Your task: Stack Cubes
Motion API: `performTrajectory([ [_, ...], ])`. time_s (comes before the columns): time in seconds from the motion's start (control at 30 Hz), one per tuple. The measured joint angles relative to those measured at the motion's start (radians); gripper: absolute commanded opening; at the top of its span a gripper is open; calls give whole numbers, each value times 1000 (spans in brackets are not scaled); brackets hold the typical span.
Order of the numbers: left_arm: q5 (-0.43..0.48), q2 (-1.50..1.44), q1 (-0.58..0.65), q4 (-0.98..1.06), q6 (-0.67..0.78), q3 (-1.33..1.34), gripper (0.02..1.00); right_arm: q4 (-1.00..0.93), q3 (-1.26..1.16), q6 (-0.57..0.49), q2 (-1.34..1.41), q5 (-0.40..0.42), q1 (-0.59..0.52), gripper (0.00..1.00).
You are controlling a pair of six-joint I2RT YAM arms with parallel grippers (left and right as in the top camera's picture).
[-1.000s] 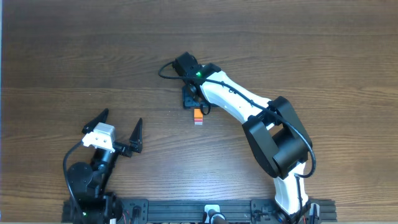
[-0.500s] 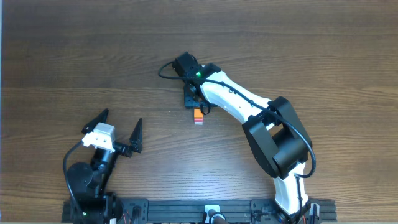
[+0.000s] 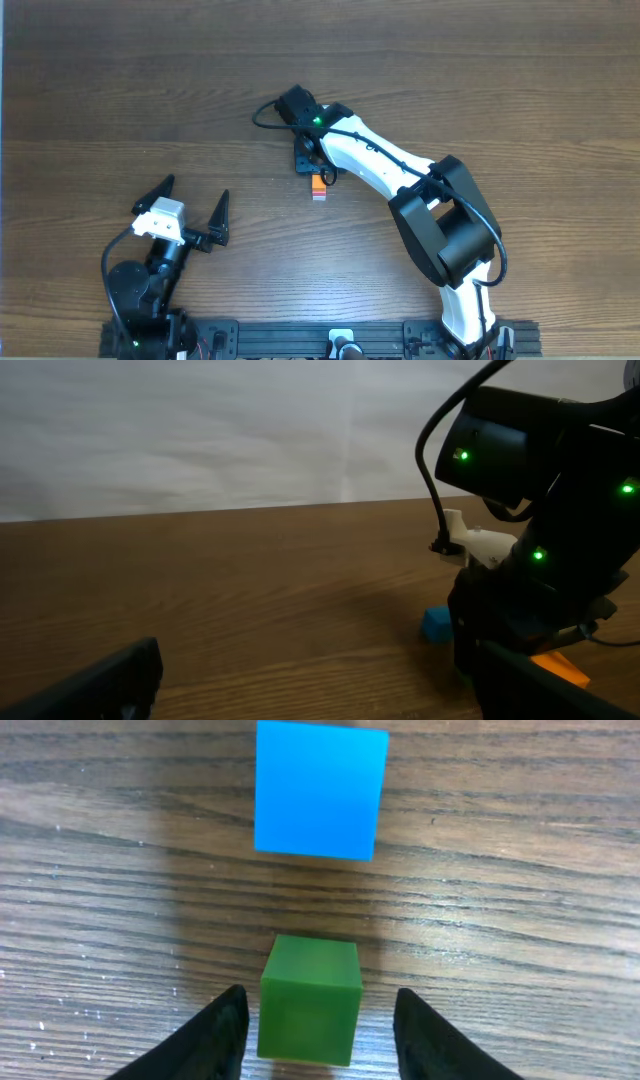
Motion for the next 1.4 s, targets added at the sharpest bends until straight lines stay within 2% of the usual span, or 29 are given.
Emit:
performTrajectory([
  [0.3,0,0,0,0,0,0,998,5,0,0,4,0,2,411],
  [0.5,0,0,0,0,0,0,998,12,2,0,16,-2,2,338],
  [0.87,0,0,0,0,0,0,1000,14,2,-2,16,-4,2,316],
  [1.4,0,0,0,0,0,0,1000,14,2,-1,16,-4,2,200],
])
